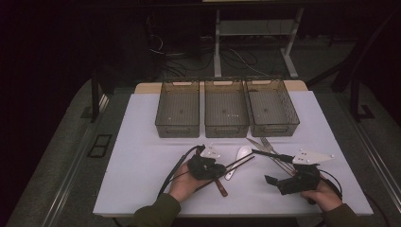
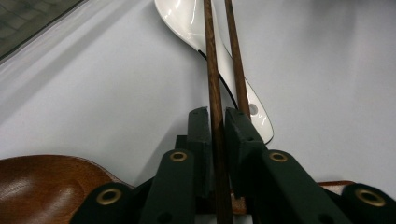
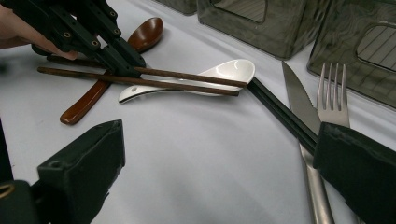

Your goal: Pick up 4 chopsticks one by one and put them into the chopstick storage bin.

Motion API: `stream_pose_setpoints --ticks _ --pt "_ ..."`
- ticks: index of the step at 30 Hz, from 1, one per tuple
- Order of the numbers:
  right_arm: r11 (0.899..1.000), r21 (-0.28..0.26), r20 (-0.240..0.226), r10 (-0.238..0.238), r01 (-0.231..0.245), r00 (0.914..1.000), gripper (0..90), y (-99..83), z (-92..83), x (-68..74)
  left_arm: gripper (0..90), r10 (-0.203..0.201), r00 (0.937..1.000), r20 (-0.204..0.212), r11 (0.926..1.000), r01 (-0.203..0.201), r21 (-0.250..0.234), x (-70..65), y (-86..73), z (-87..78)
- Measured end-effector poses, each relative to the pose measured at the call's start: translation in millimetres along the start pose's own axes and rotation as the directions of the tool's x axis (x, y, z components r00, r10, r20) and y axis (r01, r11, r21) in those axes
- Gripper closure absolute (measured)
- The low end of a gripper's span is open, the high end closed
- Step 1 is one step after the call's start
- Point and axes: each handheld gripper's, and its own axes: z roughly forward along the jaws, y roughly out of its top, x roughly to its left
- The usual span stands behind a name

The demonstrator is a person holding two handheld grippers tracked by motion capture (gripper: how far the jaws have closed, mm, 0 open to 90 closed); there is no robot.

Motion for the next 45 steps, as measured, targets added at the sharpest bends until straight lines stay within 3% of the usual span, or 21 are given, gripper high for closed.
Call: stream_pose_setpoints --ticks 4,26,30,34,45 --pt "1.0 -0.001 0.0 0.0 0.0 1.0 2.0 0.0 -0.1 0.0 81.3 0.008 1.0 0.0 1.0 -0.008 0.0 1.2 0.4 -0.2" --pt "1.0 -0.006 -0.001 0.018 -0.018 0.9998 2.0 -1.4 0.7 -1.1 82.9 -0.034 0.9994 0.005 0.9993 0.034 -0.018 4.6 1.9 -9.4" --pt "1.0 -0.009 -0.017 0.02 -0.02 0.9997 2.0 -3.4 2.6 0.3 82.9 -0.03 0.9995 0.007 0.9993 0.03 -0.023 5.3 2.1 -12.1" --pt "1.0 0.022 -0.015 -0.004 0.005 0.9999 2.0 -6.0 6.3 -0.1 83.0 -0.032 0.9994 0.009 0.9992 0.032 -0.025 4.7 2.4 -14.4" --pt "0.999 0.032 -0.017 0.013 -0.012 0.9998 2.0 -7.4 5.5 -7.6 82.9 -0.017 0.9996 0.021 0.9992 0.017 -0.035 4.9 3.4 -23.6"
